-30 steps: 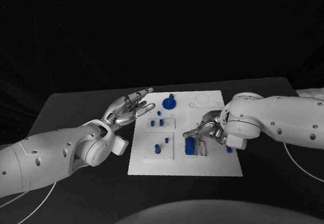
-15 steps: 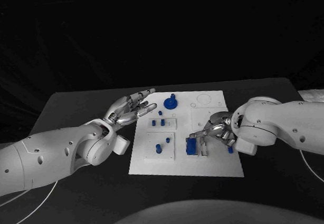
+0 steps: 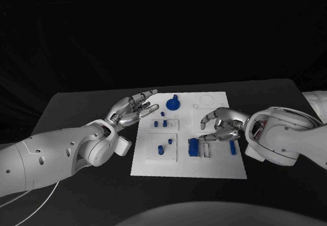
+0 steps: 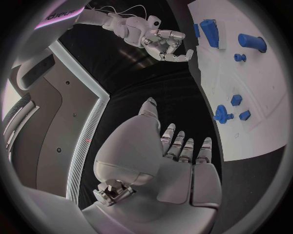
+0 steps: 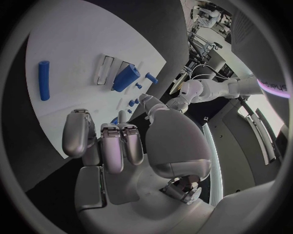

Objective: Assemble the parts on the task board

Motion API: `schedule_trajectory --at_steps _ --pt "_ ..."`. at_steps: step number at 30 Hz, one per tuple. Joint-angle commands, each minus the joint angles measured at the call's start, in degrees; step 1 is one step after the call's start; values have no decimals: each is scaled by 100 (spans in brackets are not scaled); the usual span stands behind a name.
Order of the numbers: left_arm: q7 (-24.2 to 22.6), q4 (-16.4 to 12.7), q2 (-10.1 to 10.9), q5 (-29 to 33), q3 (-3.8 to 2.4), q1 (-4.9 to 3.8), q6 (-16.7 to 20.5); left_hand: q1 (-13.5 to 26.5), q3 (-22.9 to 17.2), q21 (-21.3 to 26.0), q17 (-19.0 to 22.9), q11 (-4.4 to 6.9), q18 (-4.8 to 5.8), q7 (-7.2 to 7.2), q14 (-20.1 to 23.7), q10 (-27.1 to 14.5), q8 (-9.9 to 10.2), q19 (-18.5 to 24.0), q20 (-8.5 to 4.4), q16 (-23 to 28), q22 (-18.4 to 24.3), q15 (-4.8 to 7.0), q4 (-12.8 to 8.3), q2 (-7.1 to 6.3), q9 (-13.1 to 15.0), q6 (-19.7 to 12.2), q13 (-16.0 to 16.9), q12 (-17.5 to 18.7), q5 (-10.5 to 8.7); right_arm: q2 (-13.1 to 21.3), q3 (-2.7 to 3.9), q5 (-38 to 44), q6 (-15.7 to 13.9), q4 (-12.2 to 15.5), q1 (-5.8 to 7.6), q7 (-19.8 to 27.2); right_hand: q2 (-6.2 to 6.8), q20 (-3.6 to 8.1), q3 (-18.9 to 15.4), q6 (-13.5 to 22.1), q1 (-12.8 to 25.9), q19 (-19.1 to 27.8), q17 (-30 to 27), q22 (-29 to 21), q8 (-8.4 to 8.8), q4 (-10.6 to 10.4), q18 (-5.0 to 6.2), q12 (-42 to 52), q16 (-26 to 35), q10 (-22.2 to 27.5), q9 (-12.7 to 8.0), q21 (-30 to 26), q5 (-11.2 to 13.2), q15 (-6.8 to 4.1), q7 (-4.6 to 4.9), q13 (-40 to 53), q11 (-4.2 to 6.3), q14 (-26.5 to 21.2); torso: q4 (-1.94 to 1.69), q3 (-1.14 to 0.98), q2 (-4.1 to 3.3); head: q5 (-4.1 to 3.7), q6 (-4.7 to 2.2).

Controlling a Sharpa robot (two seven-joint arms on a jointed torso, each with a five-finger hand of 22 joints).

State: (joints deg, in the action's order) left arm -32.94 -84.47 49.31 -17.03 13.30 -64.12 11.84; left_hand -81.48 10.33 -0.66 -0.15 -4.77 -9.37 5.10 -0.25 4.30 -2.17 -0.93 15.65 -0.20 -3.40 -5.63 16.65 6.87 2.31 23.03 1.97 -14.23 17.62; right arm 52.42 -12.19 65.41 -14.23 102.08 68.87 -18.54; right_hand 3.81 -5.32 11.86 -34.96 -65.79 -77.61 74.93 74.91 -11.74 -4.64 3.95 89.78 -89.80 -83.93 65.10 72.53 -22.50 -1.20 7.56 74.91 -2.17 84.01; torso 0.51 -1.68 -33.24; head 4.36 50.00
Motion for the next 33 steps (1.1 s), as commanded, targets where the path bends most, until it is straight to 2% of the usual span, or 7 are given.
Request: schedule_trajectory --at_steps 1,6,11,15,24,26,33 --pt "-59 -16 -9 -20 -5 2 -74 -54 52 -12 -8 -28 -91 48 -34 5 -27 1 49 -9 -8 -22 -1 4 8 -10 9 -35 37 39 -6 1262 -636 59 -164 499 10 -20 -53 95 -112 104 1507 891 -175 10 59 22 -20 -607 52 -98 131 64 14 1509 -56 599 3 4 -4 6 0" --pt "-54 -17 -21 -20 -5 5 -91 -116 58 -14 -10 -42 -90 70 -42 9 -29 -1 51 -13 -12 -27 -5 26 10 8 10 -47 64 11 -7 1784 -935 37 -452 576 32 -58 -202 235 -203 162 1507 877 -769 -95 81 22 -20 -607 329 -140 500 90 6 1509 -65 599 -6 0 -9 10 0" --pt "-50 -19 -24 -20 -5 7 -103 -157 69 -15 -12 -48 -90 81 -48 11 -29 -3 52 -16 -13 -31 -2 41 11 19 10 -56 112 -72 -7 2040 -1126 -36 -671 635 49 -72 -326 392 -234 183 1507 869 -1248 -234 87 22 -20 -607 536 -155 565 94 -1 1509 -66 599 -7 1 -4 21 0" --pt "-43 -25 -15 -20 -5 8 -108 -180 75 -15 -14 -50 -90 85 -51 13 -30 -4 54 -18 -15 -35 -3 49 12 30 10 -62 140 -123 -7 2122 -1182 -96 -771 667 44 -75 -358 469 -282 204 1507 862 -1476 -284 93 22 -20 -607 615 -178 482 97 -5 1509 -70 599 -8 0 -2 36 0" --pt "-35 -23 -10 -20 -5 8 -129 -222 85 -18 -17 -51 -90 103 -62 13 -34 -8 59 -24 -23 -44 -4 65 14 59 10 -66 183 -206 -7 2149 -1169 -191 -858 653 26 -81 -382 540 -344 240 1507 848 -1785 -340 103 22 -20 -607 696 -219 306 102 -11 1509 -72 599 0 4 -1 22 0" --pt "-31 -22 -12 -20 -5 8 -139 -236 87 -19 -19 -53 -90 110 -68 14 -36 -10 61 -27 -26 -48 -5 72 16 72 11 -70 197 -224 -7 2151 -1147 -203 -867 640 19 -81 -378 554 -381 244 1507 847 -1893 -339 104 22 -20 -607 727 -222 211 102 -15 1509 -72 599 -2 3 -2 20 0" --pt "-17 -25 -9 -20 -5 9 -158 -282 109 -25 -30 -66 -91 147 -99 17 -49 -19 70 -45 -41 -80 -2 94 24 155 12 -84 229 -267 -7 2177 -1027 -252 -891 578 31 -78 -232 640 -682 291 1507 830 -2249 -191 118 22 -20 -607 761 -278 -561 96 -25 1509 -64 599 -5 1 -6 31 0"
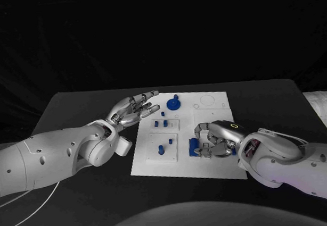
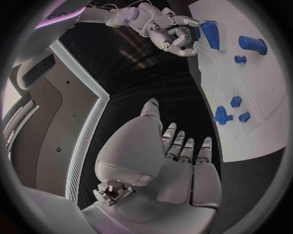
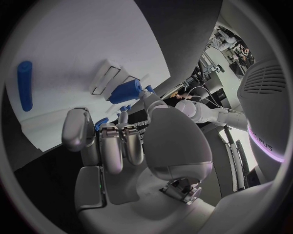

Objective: Assemble the parts on the task board

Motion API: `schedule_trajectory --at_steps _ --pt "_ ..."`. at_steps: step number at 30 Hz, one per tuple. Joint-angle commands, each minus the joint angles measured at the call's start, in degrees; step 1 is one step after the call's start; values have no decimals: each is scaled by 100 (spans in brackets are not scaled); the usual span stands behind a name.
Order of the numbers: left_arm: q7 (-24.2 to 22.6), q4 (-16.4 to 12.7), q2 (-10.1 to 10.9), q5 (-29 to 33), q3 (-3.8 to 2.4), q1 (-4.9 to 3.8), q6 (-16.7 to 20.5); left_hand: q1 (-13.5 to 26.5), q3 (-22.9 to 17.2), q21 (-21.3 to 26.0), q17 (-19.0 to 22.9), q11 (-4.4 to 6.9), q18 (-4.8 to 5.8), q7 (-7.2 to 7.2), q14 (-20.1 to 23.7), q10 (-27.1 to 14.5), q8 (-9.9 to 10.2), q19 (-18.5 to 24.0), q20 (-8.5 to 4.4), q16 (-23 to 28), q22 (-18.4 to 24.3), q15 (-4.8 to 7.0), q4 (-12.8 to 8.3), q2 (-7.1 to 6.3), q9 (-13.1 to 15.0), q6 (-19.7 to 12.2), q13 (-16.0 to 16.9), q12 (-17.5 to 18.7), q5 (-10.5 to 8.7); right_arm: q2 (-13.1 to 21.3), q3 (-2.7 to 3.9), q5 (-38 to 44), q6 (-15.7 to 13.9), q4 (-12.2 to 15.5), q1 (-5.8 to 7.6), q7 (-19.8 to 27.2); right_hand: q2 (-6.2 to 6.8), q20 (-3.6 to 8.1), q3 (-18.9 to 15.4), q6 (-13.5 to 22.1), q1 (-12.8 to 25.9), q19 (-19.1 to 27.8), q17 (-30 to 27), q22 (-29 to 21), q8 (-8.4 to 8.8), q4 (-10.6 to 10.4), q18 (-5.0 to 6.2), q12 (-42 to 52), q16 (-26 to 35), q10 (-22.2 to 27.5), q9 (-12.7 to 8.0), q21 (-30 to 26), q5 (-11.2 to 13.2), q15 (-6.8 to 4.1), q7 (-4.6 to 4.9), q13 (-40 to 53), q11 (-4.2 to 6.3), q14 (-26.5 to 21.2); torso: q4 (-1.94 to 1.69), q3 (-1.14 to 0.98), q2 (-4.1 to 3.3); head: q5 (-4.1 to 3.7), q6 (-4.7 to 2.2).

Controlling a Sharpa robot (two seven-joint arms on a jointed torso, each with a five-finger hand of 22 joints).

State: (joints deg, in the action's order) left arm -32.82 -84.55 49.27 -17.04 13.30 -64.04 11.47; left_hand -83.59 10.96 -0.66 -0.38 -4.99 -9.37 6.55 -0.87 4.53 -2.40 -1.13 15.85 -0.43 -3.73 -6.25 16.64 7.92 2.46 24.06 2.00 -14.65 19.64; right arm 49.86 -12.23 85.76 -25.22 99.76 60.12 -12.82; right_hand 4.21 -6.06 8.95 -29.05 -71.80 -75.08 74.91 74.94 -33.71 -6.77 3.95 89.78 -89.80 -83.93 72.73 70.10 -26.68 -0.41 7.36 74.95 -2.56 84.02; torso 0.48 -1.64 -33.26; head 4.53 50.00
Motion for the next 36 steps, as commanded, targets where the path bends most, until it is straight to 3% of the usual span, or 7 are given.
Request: schedule_trajectory --at_steps 1,5,16,23,29,31,36 --pt "-26 -16 -5 -19 -5 1 -122 -75 50 -26 -8 -48 -91 7 -42 -4 -28 1 50 -25 -11 -24 0 -8 10 62 9 -43 30 -13 -2 146 80 -26 -20 -2 -5 -3 87 57 -114 41 1509 826 -82 43 119 22 -20 -607 -9 -40 -244 16 -5 1505 -24 598 -2 -2 -2 18 0" --pt "-16 -17 -5 -19 -5 1 -133 -92 62 -28 -14 -61 -91 23 -59 3 -33 -2 52 -36 -15 -47 0 2 13 99 12 -62 42 -19 -2 156 89 -43 -36 -15 3 -3 159 68 -197 51 1509 823 -145 99 121 22 -20 -607 -32 -51 -405 16 -7 1505 -22 598 -3 -2 -2 23 0" --pt "-1 -22 -3 -21 -5 1 -138 -123 83 -29 -24 -87 -90 40 -93 26 -41 -5 57 -58 -14 -86 -2 18 17 149 16 -100 66 -10 -2 164 78 -28 -58 -32 18 -2 268 80 -338 52 1509 824 -265 214 120 22 -20 -607 -70 -49 -326 16 -4 1505 -25 598 1 -2 2 33 0" --pt "16 -24 0 -23 -5 2 -146 -138 88 -29 -24 -93 -89 45 -97 30 -43 -6 60 -61 -14 -94 -4 23 18 169 16 -106 85 -13 -2 165 138 -38 -76 -104 -4 -20 149 145 -232 35 1509 828 -546 162 115 22 -20 -607 -120 -33 952 29 -11 1505 -42 598 1 0 0 35 0" --pt "33 -23 -6 -26 -5 3 -159 -164 91 -30 -26 -102 -88 60 -102 34 -47 -8 63 -67 -18 -101 -9 33 20 194 17 -113 110 -22 -3 149 136 -83 -113 -134 -1 -12 -148 211 4 7 1509 835 -774 -93 111 22 -20 -607 -178 -13 2183 15 -36 1505 -18 598 -2 -2 -4 42 0" --pt "38 -23 -6 -27 -5 3 -162 -175 91 -31 -26 -105 -88 66 -104 35 -49 -9 64 -69 -19 -103 -11 37 22 207 17 -116 117 -24 -3 142 143 -95 -121 -139 35 -6 -223 235 60 4 1509 835 -812 -169 112 22 -20 -607 -196 -13 2334 13 -38 1505 -13 598 -1 -2 -4 44 0" --pt "45 -24 -4 -30 -5 4 -163 -201 92 -31 -28 -111 -88 80 -111 37 -55 -9 64 -74 -18 -106 -15 41 25 239 17 -122 133 -20 -3 121 171 -115 -137 -147 186 5 -388 274 153 8 1509 834 -890 -381 113 22 -20 -607 -231 -21 2384 1 -50 1505 1 598 1 -1 1 50 0"
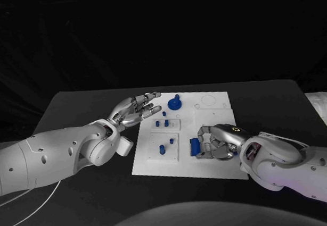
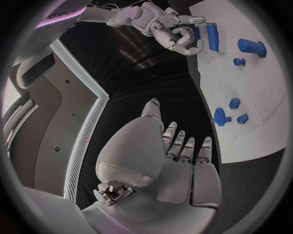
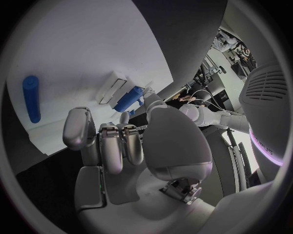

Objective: Assemble the parts on the task board

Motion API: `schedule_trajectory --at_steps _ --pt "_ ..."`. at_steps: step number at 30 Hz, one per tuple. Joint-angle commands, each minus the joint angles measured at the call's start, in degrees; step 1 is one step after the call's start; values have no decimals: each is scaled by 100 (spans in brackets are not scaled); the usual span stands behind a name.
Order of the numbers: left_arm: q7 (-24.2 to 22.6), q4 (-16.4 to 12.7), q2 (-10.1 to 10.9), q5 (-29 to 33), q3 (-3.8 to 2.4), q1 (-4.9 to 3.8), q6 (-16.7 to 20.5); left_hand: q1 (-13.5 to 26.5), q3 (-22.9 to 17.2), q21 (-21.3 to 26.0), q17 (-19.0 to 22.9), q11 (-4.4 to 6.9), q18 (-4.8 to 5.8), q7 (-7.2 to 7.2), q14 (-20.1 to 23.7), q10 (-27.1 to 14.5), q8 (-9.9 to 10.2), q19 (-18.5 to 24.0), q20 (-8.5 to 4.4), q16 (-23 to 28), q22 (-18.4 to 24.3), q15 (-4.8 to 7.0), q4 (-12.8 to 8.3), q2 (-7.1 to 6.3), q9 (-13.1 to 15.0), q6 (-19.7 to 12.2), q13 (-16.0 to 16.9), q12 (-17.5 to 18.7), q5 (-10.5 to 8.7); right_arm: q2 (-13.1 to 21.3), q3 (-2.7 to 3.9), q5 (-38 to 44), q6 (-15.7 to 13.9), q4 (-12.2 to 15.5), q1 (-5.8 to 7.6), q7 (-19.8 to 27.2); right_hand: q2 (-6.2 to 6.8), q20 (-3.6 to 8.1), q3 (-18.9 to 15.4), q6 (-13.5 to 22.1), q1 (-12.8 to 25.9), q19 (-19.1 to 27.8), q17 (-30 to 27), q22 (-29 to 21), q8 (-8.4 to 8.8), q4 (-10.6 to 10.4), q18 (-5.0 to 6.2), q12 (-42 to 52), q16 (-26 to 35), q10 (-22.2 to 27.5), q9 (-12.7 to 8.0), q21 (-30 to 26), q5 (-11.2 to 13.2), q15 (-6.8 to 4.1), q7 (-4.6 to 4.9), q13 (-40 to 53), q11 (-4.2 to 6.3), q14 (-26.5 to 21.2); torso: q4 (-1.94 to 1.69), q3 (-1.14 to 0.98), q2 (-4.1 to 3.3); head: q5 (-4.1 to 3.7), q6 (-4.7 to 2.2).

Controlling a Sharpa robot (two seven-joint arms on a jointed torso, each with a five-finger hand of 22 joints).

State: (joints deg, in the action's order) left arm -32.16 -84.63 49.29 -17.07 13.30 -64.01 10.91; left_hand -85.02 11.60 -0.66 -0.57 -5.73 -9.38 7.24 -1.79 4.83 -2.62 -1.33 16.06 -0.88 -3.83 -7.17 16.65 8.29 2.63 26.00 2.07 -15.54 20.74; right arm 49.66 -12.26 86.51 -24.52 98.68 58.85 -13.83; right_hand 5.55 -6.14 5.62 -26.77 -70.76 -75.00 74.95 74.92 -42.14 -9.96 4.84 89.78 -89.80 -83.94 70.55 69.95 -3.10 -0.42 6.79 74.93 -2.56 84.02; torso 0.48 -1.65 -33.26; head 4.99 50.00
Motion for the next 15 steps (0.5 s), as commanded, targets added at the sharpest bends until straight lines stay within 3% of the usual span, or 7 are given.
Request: schedule_trajectory --at_steps 1,8,11,12,13,14,15 --pt "-19 -17 -6 -27 -4 1 -107 -61 28 -31 -9 -39 -87 12 -20 8 -34 11 44 -31 -8 -14 -18 5 9 49 10 -34 25 3 0 41 87 -9 -12 -41 81 16 -79 50 56 1 1505 836 -62 -109 24 22 -20 -606 -19 -6 26 -2 5 1507 5 598 1 0 2 7 0" --pt "-27 -21 1 -32 -4 3 -103 -97 33 -32 -12 -61 -86 36 -31 20 -45 9 43 -40 -8 -14 -17 12 14 107 13 -60 45 142 1 -63 -344 70 -13 142 220 43 -396 30 110 -39 1505 853 -194 -621 12 22 -20 -606 -87 44 25 -34 -28 1507 38 598 1 0 3 41 0" --pt "-32 -27 8 -34 -4 3 -92 -102 34 -34 -12 -64 -86 38 -31 22 -47 6 43 -41 -18 -14 -17 13 15 120 14 -65 49 282 2 -213 -604 183 42 317 222 60 -550 30 286 -94 1505 875 -128 -693 -4 22 -20 -606 -224 113 24 -51 -32 1507 65 598 -3 -2 1 43 0" --pt "-34 -31 13 -34 -4 3 -88 -104 35 -37 -13 -65 -87 40 -32 23 -48 3 43 -42 -27 -13 -18 12 16 125 14 -65 50 344 2 -288 -684 234 87 366 84 67 -569 23 470 -140 1505 894 -53 -687 -18 22 -20 -606 -332 171 29 -59 -34 1507 66 598 -6 -2 0 40 0" --pt "-38 -34 18 -34 -4 3 -84 -107 36 -40 -13 -66 -87 41 -32 24 -49 -2 43 -42 -38 -13 -18 12 16 128 14 -69 52 411 2 -380 -746 288 144 414 -171 82 -579 -18 782 -191 1505 914 54 -682 -27 22 -20 -606 -487 237 33 -41 -22 1507 80 598 -4 -2 -1 39 0" --pt "-43 -36 23 -34 -4 4 -78 -114 38 -45 -13 -68 -89 42 -33 25 -50 -9 43 -43 -56 -12 -18 11 16 129 14 -71 56 482 2 -461 -786 343 215 447 -323 85 -591 -110 950 -240 1505 933 164 -681 -41 22 -20 -606 -670 299 -17 -37 -35 1507 65 598 1 -1 -2 42 0" --pt "-47 -37 27 -35 -4 4 -70 -122 41 -51 -13 -69 -92 40 -34 26 -49 -17 43 -45 -72 -12 -18 9 15 126 14 -73 60 556 2 -513 -779 397 299 445 -396 73 -611 -302 1002 -306 1505 959 276 -671 -66 22 -20 -606 -900 385 -114 -54 -36 1507 71 598 5 0 -2 43 0"
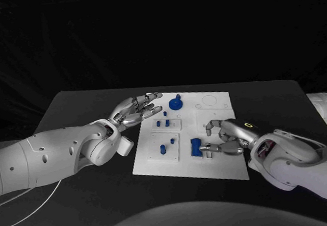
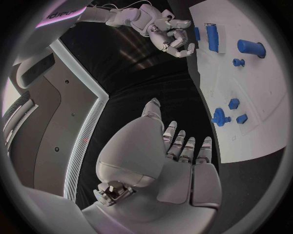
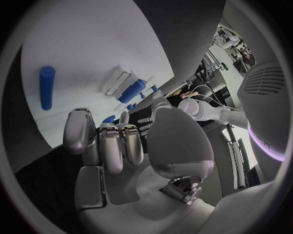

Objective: Assemble the parts on the task board

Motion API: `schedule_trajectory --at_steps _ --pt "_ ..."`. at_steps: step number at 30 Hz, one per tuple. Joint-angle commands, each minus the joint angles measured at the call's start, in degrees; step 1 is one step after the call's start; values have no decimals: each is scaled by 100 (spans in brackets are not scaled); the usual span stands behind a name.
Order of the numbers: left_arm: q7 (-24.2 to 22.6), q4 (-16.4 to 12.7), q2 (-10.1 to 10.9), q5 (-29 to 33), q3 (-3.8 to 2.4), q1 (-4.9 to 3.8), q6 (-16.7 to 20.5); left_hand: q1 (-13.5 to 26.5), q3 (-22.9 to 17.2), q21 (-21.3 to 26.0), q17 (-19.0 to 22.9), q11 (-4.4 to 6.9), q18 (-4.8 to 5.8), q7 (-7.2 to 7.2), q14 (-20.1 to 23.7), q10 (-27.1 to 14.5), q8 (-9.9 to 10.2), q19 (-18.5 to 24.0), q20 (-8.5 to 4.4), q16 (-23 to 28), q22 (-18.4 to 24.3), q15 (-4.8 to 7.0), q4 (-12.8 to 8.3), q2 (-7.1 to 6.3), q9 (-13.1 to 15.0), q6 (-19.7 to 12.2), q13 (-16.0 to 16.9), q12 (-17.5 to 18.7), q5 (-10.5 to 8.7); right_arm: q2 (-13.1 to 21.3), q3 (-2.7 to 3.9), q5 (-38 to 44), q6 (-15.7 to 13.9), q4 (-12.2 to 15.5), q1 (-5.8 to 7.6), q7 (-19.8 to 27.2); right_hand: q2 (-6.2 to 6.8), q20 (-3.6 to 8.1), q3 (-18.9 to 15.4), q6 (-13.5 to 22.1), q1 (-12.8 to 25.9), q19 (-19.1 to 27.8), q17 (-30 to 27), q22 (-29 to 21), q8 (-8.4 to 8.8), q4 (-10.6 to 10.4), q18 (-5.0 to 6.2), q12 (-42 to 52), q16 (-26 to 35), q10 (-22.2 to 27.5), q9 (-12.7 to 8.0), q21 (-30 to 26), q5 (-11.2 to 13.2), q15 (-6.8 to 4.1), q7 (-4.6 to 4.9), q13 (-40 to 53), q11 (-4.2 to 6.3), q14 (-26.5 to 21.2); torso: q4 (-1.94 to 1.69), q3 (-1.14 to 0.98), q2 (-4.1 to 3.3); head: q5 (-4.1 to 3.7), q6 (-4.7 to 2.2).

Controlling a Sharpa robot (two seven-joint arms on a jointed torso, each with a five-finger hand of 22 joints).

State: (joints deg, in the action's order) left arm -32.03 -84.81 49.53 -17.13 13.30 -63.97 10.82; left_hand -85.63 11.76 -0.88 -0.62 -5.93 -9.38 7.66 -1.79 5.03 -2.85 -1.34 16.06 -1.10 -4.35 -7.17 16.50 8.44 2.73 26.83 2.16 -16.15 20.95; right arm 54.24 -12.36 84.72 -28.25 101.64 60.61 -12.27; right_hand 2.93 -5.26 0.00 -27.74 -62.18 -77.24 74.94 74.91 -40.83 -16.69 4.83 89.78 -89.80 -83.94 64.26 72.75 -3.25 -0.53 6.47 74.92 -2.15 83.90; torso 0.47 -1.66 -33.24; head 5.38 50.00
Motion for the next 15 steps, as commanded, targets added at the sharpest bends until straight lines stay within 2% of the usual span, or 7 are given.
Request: schedule_trajectory --at_steps 1,2,4,7,9,13,15 --pt "-68 -21 9 -29 -4 1 -46 -73 29 -34 -8 -48 -95 -7 -34 7 -26 -24 43 -24 -30 -12 -3 -8 4 41 5 -16 44 205 12 -378 -272 171 259 234 -278 12 -69 -560 234 -163 1506 993 300 20 -81 22 -20 -606 -595 215 -345 -51 -36 1508 74 610 3 2 -2 -8 0" --pt "-73 -24 14 -29 -4 1 -36 -74 30 -34 -8 -48 -96 -8 -35 8 -26 -25 43 -25 -32 -11 -3 -8 4 43 6 -18 45 277 12 -416 -82 216 368 148 -393 32 -82 -969 311 -224 1506 1018 467 5 -100 22 -20 -606 -898 299 -663 -96 -107 1508 79 610 4 2 -1 -17 0" --pt "-84 -35 31 -29 -4 1 -15 -85 34 -40 -9 -51 -98 -10 -38 15 -28 -33 43 -28 -47 -5 -3 -9 5 59 8 -38 52 404 12 -505 513 297 610 -209 -449 110 -70 -1883 202 -292 1506 1045 1291 -18 -118 22 -20 -606 -1863 399 -1308 -133 -161 1508 188 610 5 3 2 -42 0" --pt "-85 -42 51 -29 -4 1 4 -97 38 -45 -10 -54 -99 -12 -41 23 -30 -41 42 -31 -57 1 -3 -11 6 72 10 -55 58 505 11 -698 1540 327 942 -863 -460 90 -17 -2281 93 -277 1506 1037 1982 61 -127 22 -20 -606 -2522 385 -1948 -155 -178 1508 134 610 0 -1 4 -77 0" --pt "-84 -41 57 -29 -4 1 12 -107 41 -48 -11 -58 -100 -12 -45 28 -32 -45 42 -34 -62 3 -4 -12 7 79 12 -67 63 524 10 -852 2170 300 1094 -1308 -440 112 21 -2647 49 -326 1506 1052 2404 46 -136 22 -20 -606 -2949 435 -2081 -208 -229 1508 169 610 -2 1 10 -94 0" --pt "-87 -41 46 -29 -4 1 13 -115 42 -50 -12 -61 -100 -14 -48 33 -35 -49 42 -37 -66 4 -4 -12 9 97 13 -76 70 456 9 -1063 3166 129 1265 -2010 -431 191 11 -3145 119 -500 1506 1114 2501 34 -182 22 -20 -606 -3119 628 -2028 -280 -321 1508 275 610 -5 4 1 -117 0" --pt "-86 -41 37 -29 -4 1 7 -123 43 -52 -13 -64 -100 -14 -52 39 -36 -51 42 -40 -68 5 -4 -10 9 102 15 -89 75 408 6 -1074 3383 46 1296 -2150 -422 227 65 -3251 -7 -514 1506 1111 2561 126 -180 22 -20 -606 -3182 626 -1963 -316 -355 1508 309 610 0 4 -1 -117 0"
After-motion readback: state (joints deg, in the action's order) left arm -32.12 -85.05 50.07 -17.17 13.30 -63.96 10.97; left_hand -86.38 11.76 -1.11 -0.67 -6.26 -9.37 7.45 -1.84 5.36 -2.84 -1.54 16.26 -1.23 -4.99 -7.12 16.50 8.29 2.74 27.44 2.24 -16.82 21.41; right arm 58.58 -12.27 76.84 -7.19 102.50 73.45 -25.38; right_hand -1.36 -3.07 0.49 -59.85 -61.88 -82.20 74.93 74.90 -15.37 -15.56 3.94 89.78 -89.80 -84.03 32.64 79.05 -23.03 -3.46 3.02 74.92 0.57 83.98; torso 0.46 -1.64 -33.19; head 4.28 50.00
